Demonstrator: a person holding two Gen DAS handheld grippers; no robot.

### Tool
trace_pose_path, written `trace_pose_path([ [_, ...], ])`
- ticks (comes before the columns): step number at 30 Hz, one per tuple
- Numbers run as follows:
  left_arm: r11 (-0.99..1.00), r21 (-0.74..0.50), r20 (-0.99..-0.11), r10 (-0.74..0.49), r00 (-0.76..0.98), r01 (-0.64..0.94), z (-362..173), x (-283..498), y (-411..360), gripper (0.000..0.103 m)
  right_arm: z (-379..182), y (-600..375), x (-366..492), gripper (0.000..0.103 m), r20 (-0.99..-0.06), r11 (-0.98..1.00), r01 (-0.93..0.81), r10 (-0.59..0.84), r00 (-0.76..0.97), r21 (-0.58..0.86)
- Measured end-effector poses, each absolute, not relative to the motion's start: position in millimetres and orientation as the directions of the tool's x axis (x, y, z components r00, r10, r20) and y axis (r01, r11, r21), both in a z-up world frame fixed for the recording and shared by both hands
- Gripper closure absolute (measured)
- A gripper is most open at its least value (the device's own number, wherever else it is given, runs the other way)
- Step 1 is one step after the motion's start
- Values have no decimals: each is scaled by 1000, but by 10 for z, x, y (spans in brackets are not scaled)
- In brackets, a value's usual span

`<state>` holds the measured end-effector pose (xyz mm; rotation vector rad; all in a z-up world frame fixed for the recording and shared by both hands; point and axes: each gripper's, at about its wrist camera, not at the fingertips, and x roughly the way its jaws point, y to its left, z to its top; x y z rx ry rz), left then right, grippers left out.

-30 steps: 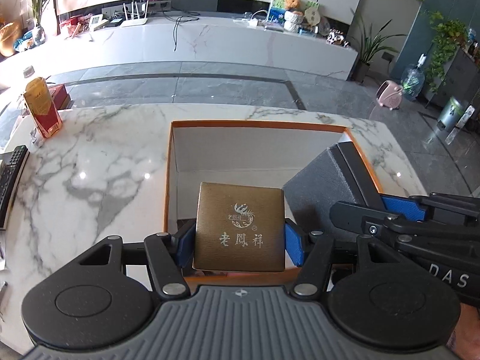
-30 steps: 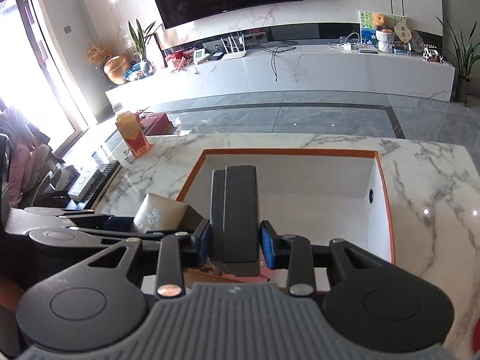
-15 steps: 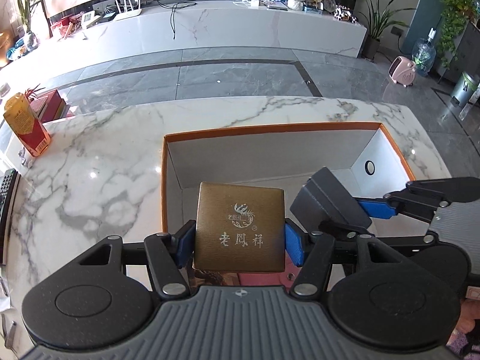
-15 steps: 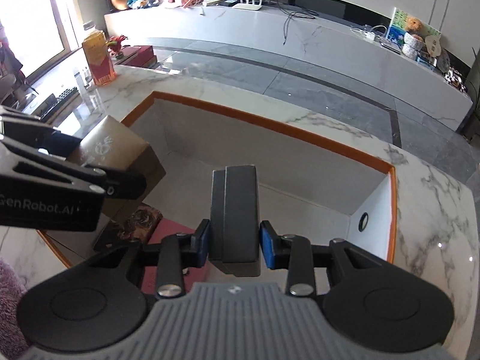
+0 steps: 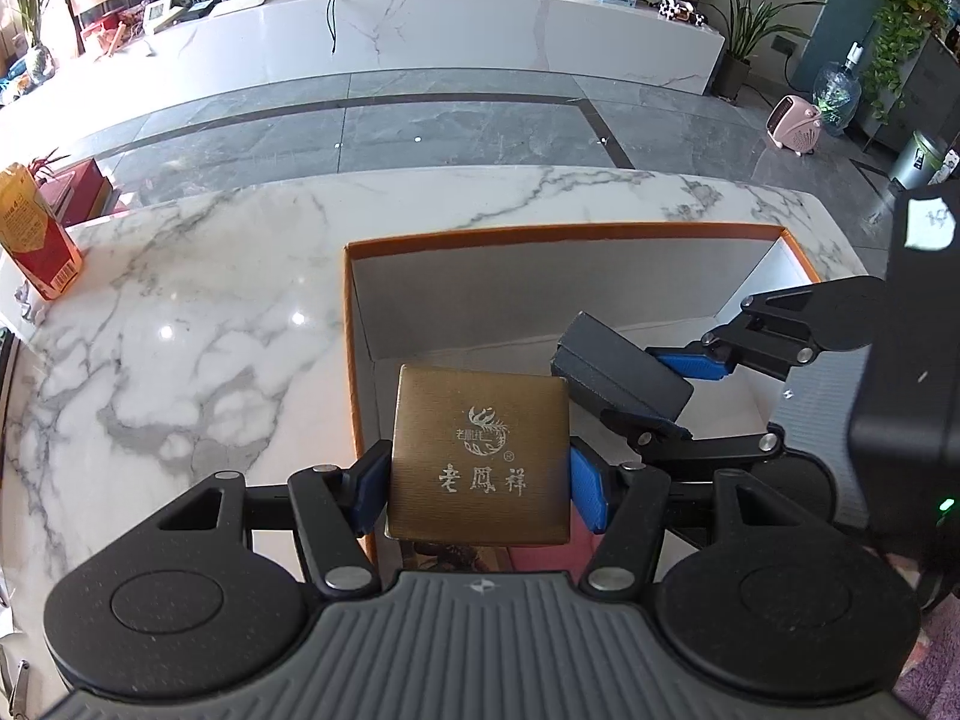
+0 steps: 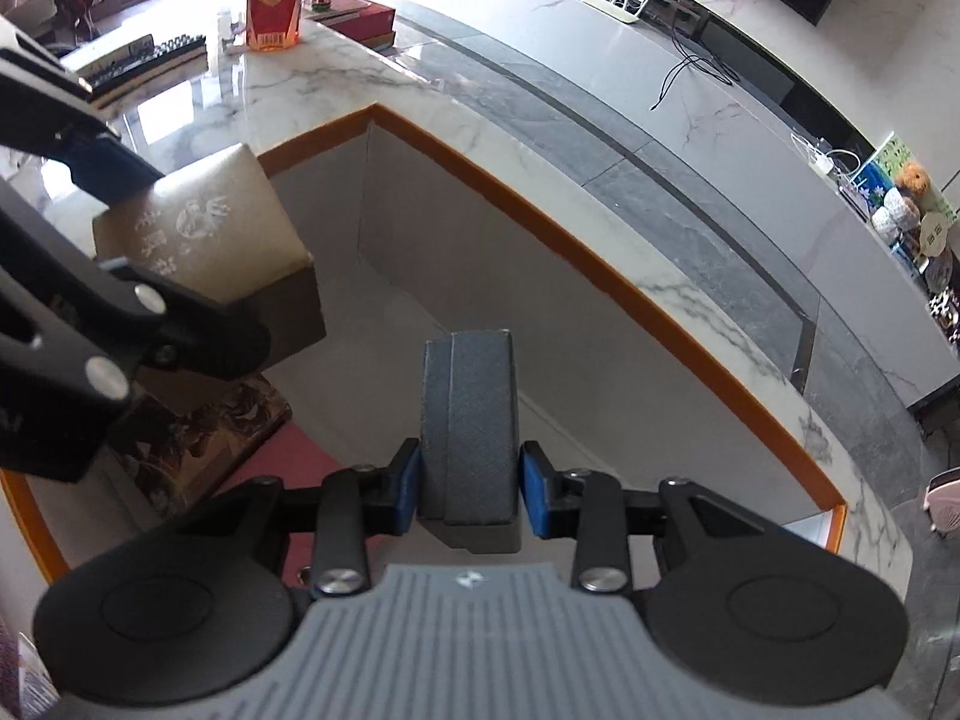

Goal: Organize objects
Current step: 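Lift both boxes with both tools and carry them over the orange box, then release the dark gray box into the orange box while the left tool holds the gold box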

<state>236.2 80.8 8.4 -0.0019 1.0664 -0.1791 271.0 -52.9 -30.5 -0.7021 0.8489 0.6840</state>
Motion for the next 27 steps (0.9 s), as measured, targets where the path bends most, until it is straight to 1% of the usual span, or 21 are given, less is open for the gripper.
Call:
trace_pose_path([
  [3, 985, -95, -872, -151, 465, 142, 44, 2359, 832, 33, -419, -458, 2665, 66, -851, 538, -780, 201, 486, -318],
  [5, 984, -107, -871, -162, 464, 142, 29, 2355, 843, 33, -442, -450, 2658, 65, -854, 544, -778, 196, 481, -313],
  [6, 984, -107, -870, -162, 466, 142, 25, 2354, 847, 33, -437, -455, 2668, 63, -859, 554, -778, 203, 470, -295],
  [7, 984, -111, -868, -165, 468, 142, 24, 2355, 854, 33, -421, -469, 2686, 62, -863, 570, -777, 216, 456, -268],
  [9, 983, -118, -866, -170, 470, 138, 34, 2355, 868, 33, -378, -526, 2753, 56, -878, 610, -774, 264, 399, -169],
  [12, 983, -124, -862, -175, 476, 137, 53, 2348, 879, 33, -317, -649, 2893, 55, -884, 674, -739, 356, 302, 19],
  [14, 982, -126, -859, -177, 481, 138, 70, 2348, 882, 33, -296, -745, 2976, 54, -882, 706, -701, 391, 263, 103],
  [16, 982, -125, -856, -178, 485, 140, 78, 2355, 878, 33, -285, -827, 3025, 49, -883, 727, -673, 397, 252, 135],
  [18, 982, -124, -855, -178, 488, 142, 82, 2366, 878, 33, -293, -916, 3074, 29, -887, 750, -642, 395, 239, 161],
  [19, 982, -124, -854, -178, 489, 140, 82, 2376, 880, 33, -304, -949, 3093, 25, -889, 759, -628, 394, 231, 173],
  [20, 982, -126, -854, -178, 489, 137, 80, 2387, 880, 33, -327, -978, 3114, 24, -895, 766, -615, 389, 216, 185],
  [23, 984, -121, -850, -171, 498, 130, 82, 2428, 874, 33, -398, -1018, 3152, 24, -914, 780, -600, 356, 193, 177],
  [27, 984, -125, -843, -173, 509, 127, 114, 2495, 883, 33, -441, -1036, 3173, 29, -920, 763, -631, 336, 203, 140],
])
